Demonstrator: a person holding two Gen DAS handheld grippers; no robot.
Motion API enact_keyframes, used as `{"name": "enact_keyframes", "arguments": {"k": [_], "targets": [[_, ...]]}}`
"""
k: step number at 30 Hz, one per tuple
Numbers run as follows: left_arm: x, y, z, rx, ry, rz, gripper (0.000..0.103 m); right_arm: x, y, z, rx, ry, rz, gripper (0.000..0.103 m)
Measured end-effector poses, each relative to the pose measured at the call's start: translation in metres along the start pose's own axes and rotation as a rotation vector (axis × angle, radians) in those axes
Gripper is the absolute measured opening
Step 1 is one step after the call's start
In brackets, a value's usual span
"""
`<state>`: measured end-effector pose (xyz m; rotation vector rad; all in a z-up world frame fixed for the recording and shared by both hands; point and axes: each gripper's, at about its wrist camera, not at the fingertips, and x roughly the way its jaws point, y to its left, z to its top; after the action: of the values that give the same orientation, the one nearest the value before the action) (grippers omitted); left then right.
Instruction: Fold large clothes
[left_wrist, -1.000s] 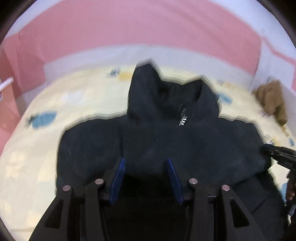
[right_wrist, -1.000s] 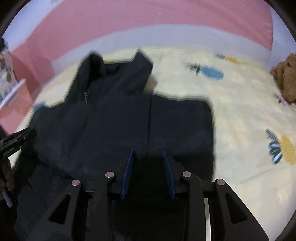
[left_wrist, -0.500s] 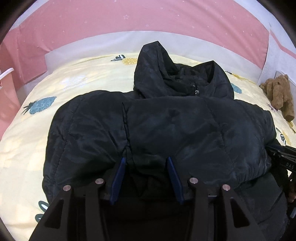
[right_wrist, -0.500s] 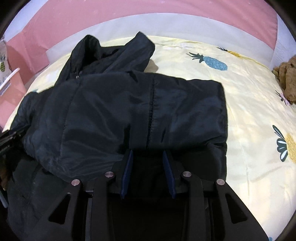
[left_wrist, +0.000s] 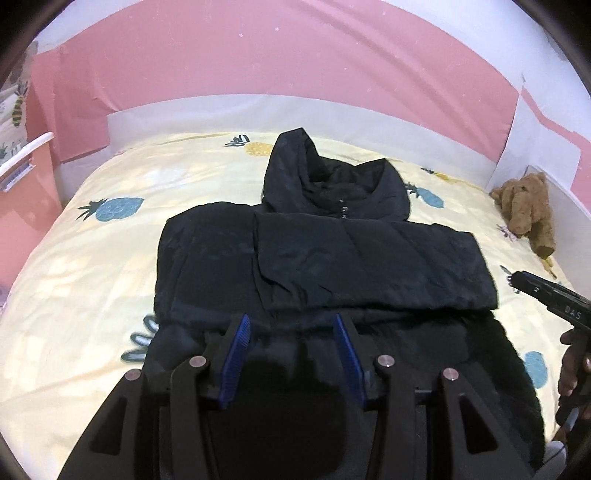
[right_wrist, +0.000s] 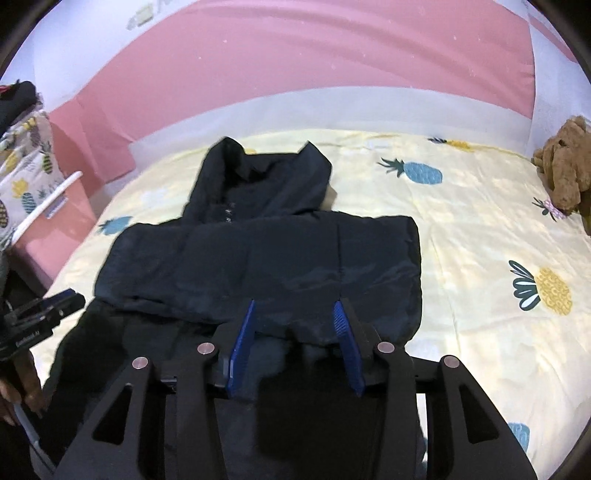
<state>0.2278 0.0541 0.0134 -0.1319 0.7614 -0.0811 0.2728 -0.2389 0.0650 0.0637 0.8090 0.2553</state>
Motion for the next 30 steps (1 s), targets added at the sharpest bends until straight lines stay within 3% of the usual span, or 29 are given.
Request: {"name": "enact_keyframes", "arguments": {"k": [10, 18, 21, 30], "targets": [[-0.040, -0.018, 0.005, 0.020, -0.036, -0.022, 0.048, -0.023, 0.019, 0.002, -0.004, -0.015, 0.039, 0.046], [-0.037, -0.022, 0.027, 0.038, -0.029, -0.023, 0.048, -0.020, 0.028, 0.025, -0.040, -0.023, 0.047, 0.049], [-0.028, -0.021, 0.046, 0.051, -0.029, -0.024, 0.054, -0.011, 0.029, 0.044, -0.038, -0.022, 0.055, 0.050], [0.028, -0.005, 0.124, 0.034, -0.013, -0.017, 0.055, 0.045, 0.019, 0.106, -0.029, 0.013, 0.058, 0.050]]}}
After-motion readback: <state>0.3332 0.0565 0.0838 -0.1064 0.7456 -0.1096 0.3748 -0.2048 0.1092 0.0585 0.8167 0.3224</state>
